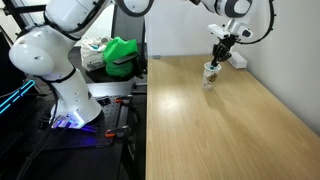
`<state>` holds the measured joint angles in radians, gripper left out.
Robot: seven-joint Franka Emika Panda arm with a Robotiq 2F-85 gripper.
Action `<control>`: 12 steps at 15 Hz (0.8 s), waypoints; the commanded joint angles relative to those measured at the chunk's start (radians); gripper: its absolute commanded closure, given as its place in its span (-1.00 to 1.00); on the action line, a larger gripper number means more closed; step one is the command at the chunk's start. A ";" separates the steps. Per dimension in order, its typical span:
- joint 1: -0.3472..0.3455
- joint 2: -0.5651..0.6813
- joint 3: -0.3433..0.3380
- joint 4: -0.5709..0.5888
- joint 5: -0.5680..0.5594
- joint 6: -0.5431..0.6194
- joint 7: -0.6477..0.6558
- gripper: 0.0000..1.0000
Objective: Take the green marker out of the cup and place it on the table
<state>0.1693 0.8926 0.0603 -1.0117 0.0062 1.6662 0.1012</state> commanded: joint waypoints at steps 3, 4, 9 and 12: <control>0.016 -0.065 -0.015 -0.013 -0.023 -0.045 0.031 0.89; 0.017 -0.073 -0.017 -0.015 -0.025 -0.044 0.034 0.89; 0.018 -0.126 -0.014 -0.025 -0.024 -0.075 0.032 0.89; 0.020 -0.169 -0.010 -0.031 -0.022 -0.125 0.027 0.89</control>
<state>0.1787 0.7903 0.0566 -1.0117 -0.0025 1.5995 0.1089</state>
